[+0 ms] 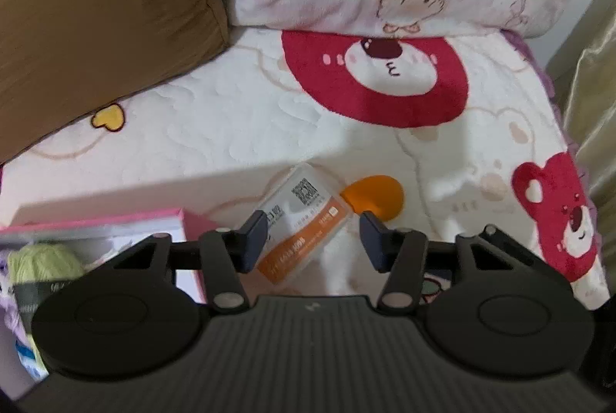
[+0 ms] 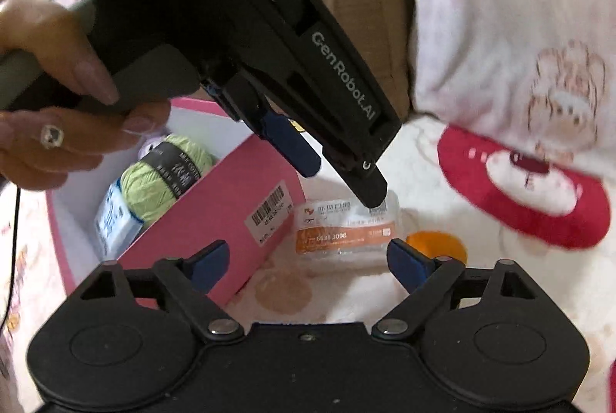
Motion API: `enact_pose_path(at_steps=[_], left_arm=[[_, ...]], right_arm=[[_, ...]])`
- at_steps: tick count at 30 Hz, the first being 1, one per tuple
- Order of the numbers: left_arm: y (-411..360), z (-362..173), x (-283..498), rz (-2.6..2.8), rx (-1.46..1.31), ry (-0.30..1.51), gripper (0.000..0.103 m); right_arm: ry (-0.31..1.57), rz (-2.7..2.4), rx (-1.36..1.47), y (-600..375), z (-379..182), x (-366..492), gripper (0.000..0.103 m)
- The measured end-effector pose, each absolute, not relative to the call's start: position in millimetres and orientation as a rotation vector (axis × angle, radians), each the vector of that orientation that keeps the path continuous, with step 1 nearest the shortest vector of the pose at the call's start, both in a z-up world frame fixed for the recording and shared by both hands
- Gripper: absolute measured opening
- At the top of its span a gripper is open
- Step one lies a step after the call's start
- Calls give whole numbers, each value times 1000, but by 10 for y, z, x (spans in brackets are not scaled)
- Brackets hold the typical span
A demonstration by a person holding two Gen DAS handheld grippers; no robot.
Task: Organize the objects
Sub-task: 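Lower the open left tool over the orange-and-white packaged box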
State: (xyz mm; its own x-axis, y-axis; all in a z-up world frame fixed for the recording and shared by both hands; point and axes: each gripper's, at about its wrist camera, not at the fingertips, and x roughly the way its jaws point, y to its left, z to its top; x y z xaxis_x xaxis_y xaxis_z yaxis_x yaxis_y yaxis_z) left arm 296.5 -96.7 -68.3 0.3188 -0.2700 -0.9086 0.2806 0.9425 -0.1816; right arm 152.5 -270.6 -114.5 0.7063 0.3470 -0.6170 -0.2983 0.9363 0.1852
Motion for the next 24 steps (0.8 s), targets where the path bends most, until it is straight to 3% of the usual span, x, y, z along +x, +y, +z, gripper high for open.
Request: enact_pose_path(at_steps=[6, 8, 10, 12, 17, 24], left_arm=[[-1224, -763, 3112, -350, 159, 1168, 47], [-1295, -809, 3187, -367, 172, 1191, 44], [-1347, -867, 3255, -377, 165, 1224, 33], [-1405, -906, 3291, -383, 193, 1229, 33], [-1466, -1014, 3345, -324, 275, 1230, 38], [-1370, -1073, 3334, -324, 147, 1305, 47]], right_arm=[[743, 323, 144, -2690, -1322, 1634, 75], [751, 305, 190, -2719, -1381, 1665, 67], [751, 282, 224, -2750, -1428, 1680, 63], [742, 270, 245, -2768, -1455, 1671, 61], [742, 265, 264, -2776, -1504, 1642, 61], [752, 247, 277, -2761, -1617, 1716, 61]])
